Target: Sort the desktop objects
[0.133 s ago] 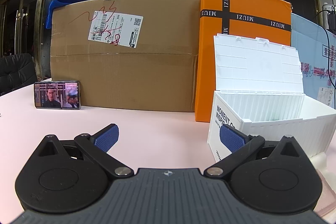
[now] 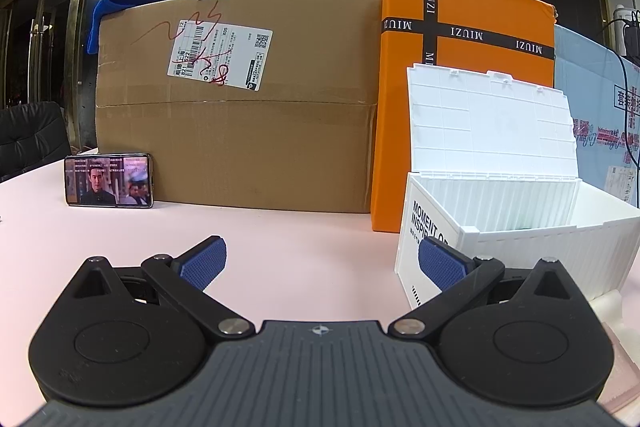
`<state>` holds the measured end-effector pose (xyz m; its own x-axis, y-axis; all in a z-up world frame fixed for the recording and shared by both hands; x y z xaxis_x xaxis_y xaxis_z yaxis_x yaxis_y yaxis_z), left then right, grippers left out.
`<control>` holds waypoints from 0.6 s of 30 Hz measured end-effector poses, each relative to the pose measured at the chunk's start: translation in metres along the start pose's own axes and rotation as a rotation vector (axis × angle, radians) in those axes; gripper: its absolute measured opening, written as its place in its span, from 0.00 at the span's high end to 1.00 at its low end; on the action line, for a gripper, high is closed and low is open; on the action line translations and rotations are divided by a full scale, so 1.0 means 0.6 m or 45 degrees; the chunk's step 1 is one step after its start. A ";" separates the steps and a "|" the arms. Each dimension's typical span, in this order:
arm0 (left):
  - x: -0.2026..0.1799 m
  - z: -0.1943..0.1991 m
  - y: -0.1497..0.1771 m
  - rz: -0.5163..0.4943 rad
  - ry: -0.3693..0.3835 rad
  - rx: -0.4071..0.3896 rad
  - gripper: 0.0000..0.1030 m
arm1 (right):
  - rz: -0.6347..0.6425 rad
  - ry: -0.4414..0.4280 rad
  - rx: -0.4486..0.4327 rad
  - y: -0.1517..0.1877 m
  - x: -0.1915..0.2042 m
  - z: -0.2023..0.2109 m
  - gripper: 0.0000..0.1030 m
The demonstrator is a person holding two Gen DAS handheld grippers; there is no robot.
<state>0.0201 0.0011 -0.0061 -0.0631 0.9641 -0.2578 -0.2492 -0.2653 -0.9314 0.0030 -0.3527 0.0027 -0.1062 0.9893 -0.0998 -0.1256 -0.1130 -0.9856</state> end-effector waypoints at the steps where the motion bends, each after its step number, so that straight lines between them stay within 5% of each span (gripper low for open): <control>1: 0.001 0.000 0.000 0.000 -0.001 0.002 0.00 | 0.003 -0.003 0.002 0.000 0.001 0.000 0.00; 18: 0.002 -0.004 0.004 0.024 0.003 0.017 0.00 | 0.060 -0.060 0.024 -0.004 0.016 0.003 0.00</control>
<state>0.0218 0.0014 -0.0091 -0.0653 0.9590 -0.2758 -0.2611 -0.2832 -0.9228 0.0005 -0.3434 0.0042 -0.1584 0.9775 -0.1395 -0.1375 -0.1618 -0.9772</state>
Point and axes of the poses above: each gripper's, at about its wrist camera, not at the fingertips, and z roughly against the way its jaws point, x to its left, y to its underside, the point moved 2 cm from there along -z, roughly the way its jaws point, and after that the axes turned 14 degrees about z, right-handed, at the moved point
